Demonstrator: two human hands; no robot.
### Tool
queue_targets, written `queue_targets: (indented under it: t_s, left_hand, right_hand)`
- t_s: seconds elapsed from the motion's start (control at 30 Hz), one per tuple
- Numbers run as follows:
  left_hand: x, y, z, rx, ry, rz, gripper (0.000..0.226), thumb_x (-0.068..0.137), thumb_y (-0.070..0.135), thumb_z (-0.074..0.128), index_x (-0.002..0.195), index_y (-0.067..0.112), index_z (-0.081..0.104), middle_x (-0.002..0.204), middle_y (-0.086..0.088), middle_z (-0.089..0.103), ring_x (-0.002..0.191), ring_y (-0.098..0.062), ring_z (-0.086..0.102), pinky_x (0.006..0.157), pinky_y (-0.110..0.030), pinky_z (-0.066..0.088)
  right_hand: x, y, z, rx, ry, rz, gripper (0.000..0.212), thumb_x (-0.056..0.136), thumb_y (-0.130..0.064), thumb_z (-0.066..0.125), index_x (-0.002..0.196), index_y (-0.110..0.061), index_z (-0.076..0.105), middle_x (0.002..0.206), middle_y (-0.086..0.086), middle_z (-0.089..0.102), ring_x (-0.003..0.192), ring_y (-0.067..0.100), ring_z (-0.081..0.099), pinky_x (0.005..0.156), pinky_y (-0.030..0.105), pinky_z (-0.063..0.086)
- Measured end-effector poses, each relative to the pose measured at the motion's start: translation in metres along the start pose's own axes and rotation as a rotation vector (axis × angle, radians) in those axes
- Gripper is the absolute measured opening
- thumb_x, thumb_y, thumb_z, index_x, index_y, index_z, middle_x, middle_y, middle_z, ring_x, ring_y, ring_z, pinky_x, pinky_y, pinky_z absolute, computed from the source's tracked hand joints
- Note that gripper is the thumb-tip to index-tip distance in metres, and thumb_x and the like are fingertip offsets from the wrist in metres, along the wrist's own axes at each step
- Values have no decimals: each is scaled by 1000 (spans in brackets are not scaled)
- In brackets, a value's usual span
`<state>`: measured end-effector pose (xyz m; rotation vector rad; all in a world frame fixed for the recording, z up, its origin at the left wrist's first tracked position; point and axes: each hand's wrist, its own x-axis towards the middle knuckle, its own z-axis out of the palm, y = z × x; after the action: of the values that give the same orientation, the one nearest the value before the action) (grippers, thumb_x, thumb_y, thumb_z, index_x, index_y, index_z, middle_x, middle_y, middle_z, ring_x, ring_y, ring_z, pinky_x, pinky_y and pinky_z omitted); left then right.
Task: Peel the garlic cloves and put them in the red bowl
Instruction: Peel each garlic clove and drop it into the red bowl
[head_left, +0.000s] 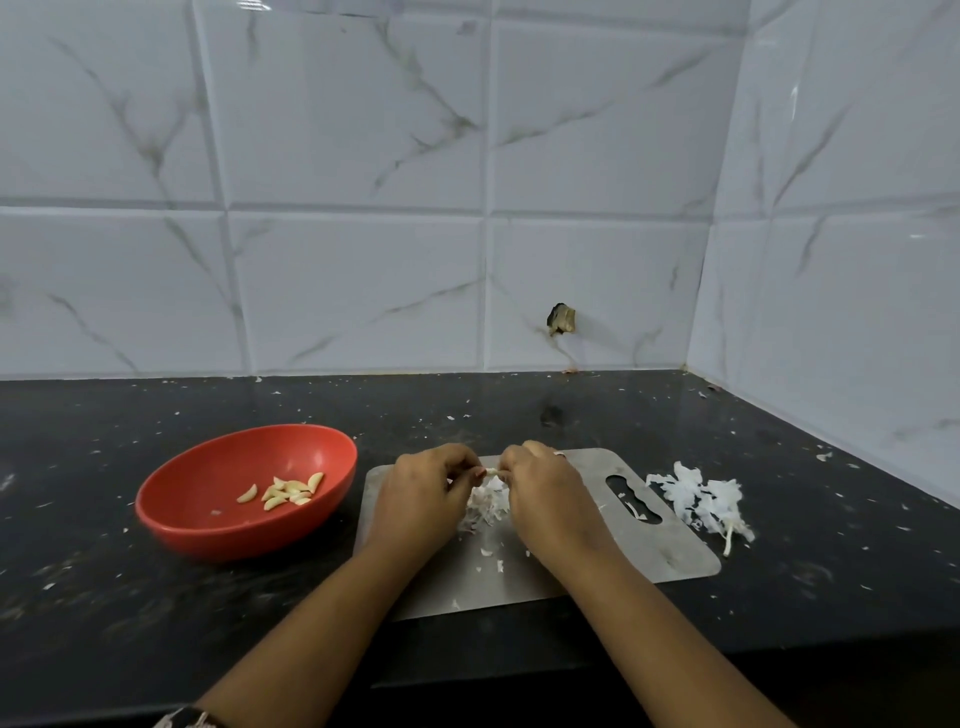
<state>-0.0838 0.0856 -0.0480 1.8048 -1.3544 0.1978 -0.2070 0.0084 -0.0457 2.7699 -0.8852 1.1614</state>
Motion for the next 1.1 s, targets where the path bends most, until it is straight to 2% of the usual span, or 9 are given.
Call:
queue_targets:
  t_s: [0.1, 0.3, 0.4, 0.47, 0.57, 0.73, 0.9, 1.0, 1.1]
  left_hand:
    - [1, -9, 5, 289, 28, 63, 35, 86, 54, 34, 86, 31, 60, 72, 9, 69, 65, -10, 63, 63, -34, 51]
    - [-1, -9, 8, 479, 37, 114, 47, 84, 55, 18, 90, 29, 57, 70, 6, 67, 63, -16, 63, 60, -38, 51]
    - [0, -12, 4, 275, 30, 64, 32, 88, 53, 35, 87, 32, 59, 71, 14, 68, 62, -4, 63, 62, -33, 52]
    - [0, -7, 1, -24, 6, 2, 13, 92, 33, 58, 81, 31, 65, 71, 15, 69, 61, 0, 63, 62, -27, 53]
    - [1, 2, -7, -316, -60, -94, 12, 90, 9, 64, 81, 15, 69, 71, 9, 71, 50, 1, 58, 49, -17, 49]
    - [0, 8, -11, -397, -97, -92, 9, 91, 7, 61, 87, 10, 68, 78, 2, 72, 46, 3, 55, 47, -12, 44]
    - [-3, 10, -10, -119, -60, -36, 9, 91, 17, 63, 87, 21, 71, 76, 14, 70, 65, 4, 62, 60, -10, 46]
    - [-4, 11, -9, 7, -52, -10, 8, 91, 22, 62, 90, 24, 70, 79, 14, 71, 72, 0, 63, 67, -13, 47]
    - [-4, 11, -9, -46, -30, -33, 8, 91, 23, 63, 87, 23, 71, 76, 15, 71, 68, 2, 63, 66, -19, 51]
  right_hand:
    - [0, -5, 3, -235, 98, -194, 35, 43, 9, 79, 64, -11, 59, 60, 6, 55, 50, 19, 54, 42, 26, 43]
    - [-1, -8, 2, -352, 66, -219, 31, 43, 4, 79, 62, -11, 60, 57, 5, 53, 48, 18, 53, 43, 26, 44]
    - [-4, -3, 0, -88, 36, -134, 17, 66, 2, 74, 71, -9, 62, 67, 6, 58, 57, 20, 57, 49, 23, 40]
    - [-2, 5, -2, 131, -59, -13, 6, 87, -7, 60, 83, -9, 65, 78, 2, 58, 68, 14, 56, 60, 22, 41]
    - [-1, 9, -7, 474, -31, 119, 12, 86, -4, 62, 78, -10, 69, 67, -8, 56, 59, 5, 53, 55, 13, 40]
    - [1, 9, -7, 683, -37, 249, 13, 83, -1, 65, 73, -8, 70, 56, -8, 54, 50, 0, 48, 50, 11, 38]
    - [-1, 9, -5, 390, -41, 97, 11, 85, -7, 61, 77, -7, 68, 68, -3, 56, 59, 7, 49, 54, 15, 37]
    - [-1, 2, -2, 97, 19, -28, 10, 85, -6, 64, 76, -10, 61, 70, -3, 49, 61, 11, 41, 50, 12, 24]
    - [-1, -5, -1, 29, 72, -46, 23, 72, 0, 76, 66, -11, 56, 60, -1, 49, 53, 9, 33, 49, 7, 10]
